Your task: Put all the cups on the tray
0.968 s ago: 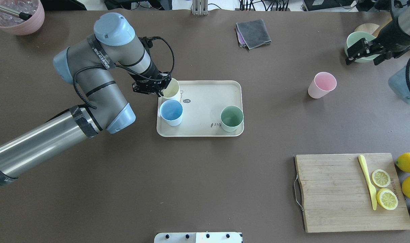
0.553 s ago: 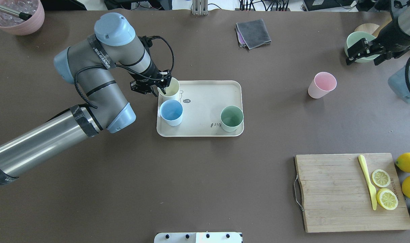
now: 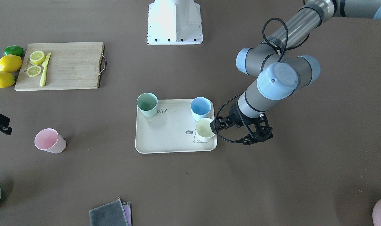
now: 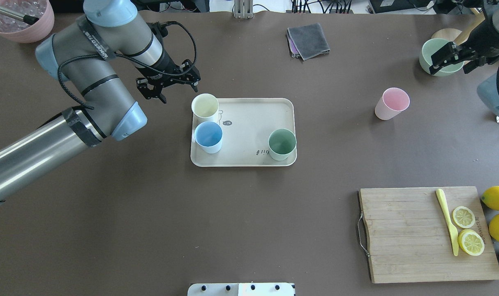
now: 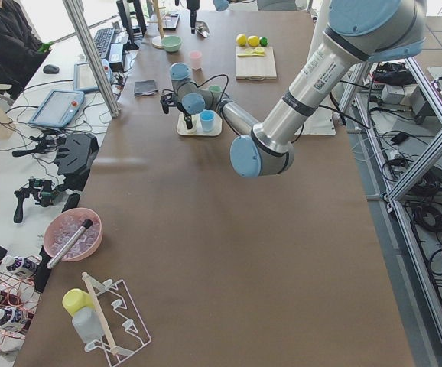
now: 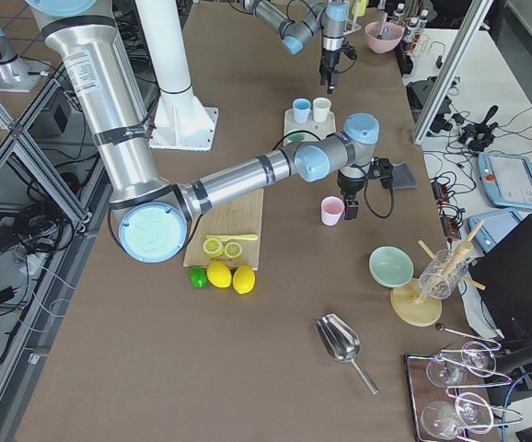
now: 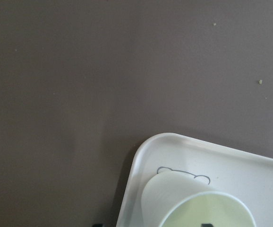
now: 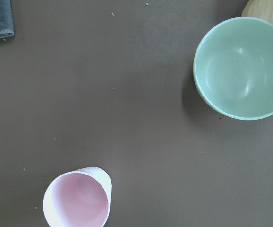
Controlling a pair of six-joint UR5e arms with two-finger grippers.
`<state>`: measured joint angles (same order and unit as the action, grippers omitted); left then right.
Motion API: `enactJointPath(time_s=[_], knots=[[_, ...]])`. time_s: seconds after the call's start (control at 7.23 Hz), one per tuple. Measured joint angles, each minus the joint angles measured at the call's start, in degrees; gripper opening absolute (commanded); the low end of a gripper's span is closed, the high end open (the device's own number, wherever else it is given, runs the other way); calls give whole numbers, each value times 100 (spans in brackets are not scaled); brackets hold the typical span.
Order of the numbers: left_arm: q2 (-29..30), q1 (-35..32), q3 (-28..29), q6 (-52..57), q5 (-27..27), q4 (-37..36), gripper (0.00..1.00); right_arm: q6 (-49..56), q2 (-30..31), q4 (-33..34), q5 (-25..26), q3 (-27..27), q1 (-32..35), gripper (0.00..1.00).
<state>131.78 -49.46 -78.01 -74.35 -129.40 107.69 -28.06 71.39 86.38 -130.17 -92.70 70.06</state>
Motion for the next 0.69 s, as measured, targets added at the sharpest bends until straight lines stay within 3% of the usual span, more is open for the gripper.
enactJointPath(time_s=[0.42, 0.69], knots=[[-115, -524, -159, 888, -284, -559, 98, -95, -231, -666, 5, 822, -151, 100], [-205, -708, -262, 1356, -361, -824, 98, -277, -269, -883, -4, 946, -342, 100]])
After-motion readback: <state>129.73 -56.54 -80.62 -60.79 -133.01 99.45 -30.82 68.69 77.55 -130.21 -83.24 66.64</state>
